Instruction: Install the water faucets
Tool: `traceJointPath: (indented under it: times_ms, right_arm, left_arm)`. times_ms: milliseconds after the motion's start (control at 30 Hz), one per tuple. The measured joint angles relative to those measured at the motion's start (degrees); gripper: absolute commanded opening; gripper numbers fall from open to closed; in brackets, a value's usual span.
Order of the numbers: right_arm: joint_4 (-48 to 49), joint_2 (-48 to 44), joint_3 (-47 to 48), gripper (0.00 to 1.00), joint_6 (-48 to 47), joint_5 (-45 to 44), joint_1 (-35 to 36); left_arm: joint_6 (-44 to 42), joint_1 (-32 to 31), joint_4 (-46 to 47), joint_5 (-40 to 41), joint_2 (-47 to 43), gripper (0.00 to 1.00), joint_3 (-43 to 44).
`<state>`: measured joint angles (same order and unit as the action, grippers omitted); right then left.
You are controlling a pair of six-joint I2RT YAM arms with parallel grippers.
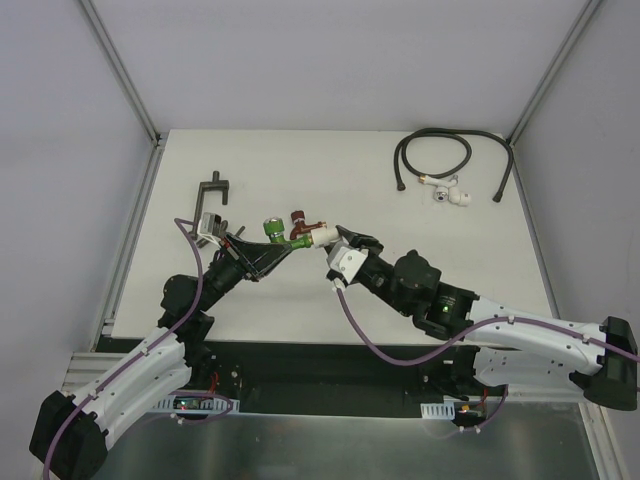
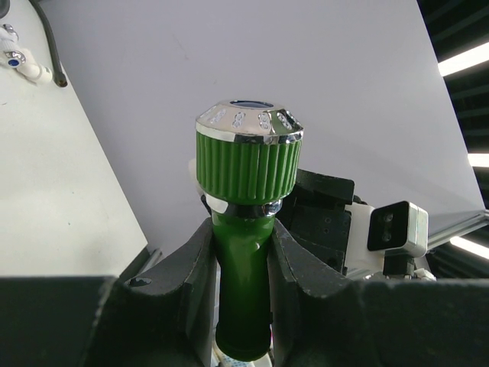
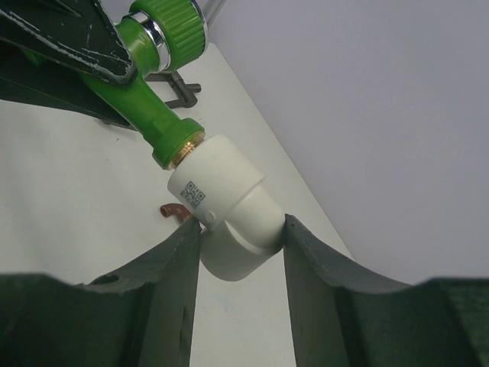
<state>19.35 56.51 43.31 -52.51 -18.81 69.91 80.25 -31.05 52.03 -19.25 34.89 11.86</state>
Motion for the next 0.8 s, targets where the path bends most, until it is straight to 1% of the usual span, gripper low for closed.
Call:
traceJointPath:
  times_ms: [133,400,800]
  right_arm:
    - [0.1,0.5,0.2,0.02,0.2,-0.3,0.0]
    - [0.5,1.2,0.5,0.02,1.8,-0.7,-0.6]
    - [-1.7,-0.1,1.5,0.02,4.5,1.6,-1.1]
  left_arm:
    - [0.0,0.0,0.5,0.0,0.5,0.00,0.0]
    - [0.5,0.4,4.8,-0.4,3.3,0.00,0.0]
    - [0.9,0.4,6.4,-1.3,3.3,0.00,0.0]
